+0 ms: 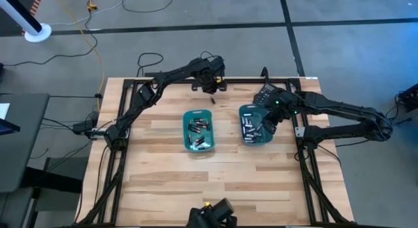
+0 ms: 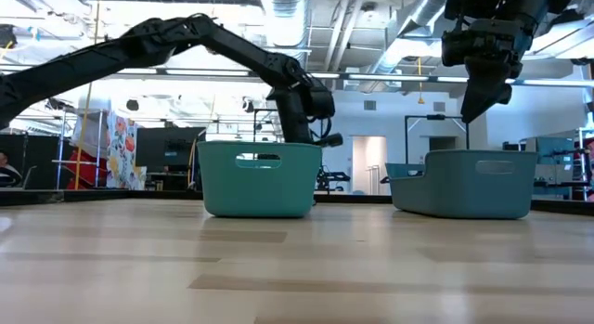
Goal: Sort batteries
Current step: Put the black battery into the blue bin
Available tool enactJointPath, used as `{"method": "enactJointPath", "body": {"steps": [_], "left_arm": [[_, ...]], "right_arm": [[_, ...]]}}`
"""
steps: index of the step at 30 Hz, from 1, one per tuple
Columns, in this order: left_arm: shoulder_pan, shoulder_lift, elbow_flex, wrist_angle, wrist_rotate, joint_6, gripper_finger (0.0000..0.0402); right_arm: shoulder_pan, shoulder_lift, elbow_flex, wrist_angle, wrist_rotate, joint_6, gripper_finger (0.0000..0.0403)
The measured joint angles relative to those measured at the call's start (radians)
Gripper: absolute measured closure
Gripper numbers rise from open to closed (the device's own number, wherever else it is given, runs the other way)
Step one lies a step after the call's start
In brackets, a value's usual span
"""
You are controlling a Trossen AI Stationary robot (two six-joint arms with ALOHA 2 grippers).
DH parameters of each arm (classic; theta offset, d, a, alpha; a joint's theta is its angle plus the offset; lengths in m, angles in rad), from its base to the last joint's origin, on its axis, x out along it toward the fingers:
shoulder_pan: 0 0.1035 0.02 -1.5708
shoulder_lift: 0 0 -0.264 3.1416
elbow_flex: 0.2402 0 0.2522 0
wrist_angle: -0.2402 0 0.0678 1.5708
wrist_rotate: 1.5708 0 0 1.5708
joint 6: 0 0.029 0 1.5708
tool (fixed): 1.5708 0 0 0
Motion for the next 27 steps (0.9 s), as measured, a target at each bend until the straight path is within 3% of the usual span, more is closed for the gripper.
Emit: {"method": "enactJointPath", "body": {"steps": [15,27], "left_arm": [[-0.164,-0.177,0.000,0.001,-0.097,0.047,0.0401],[-0.299,-0.195,0.000,0.036,-0.105,0.014,0.0401]], "right_arm": [[0.000,0.000,0.000,0.020,0.000,0.008,0.0281],[0.000,0.000,0.000,0.054,0.000,0.007,0.0281]]}}
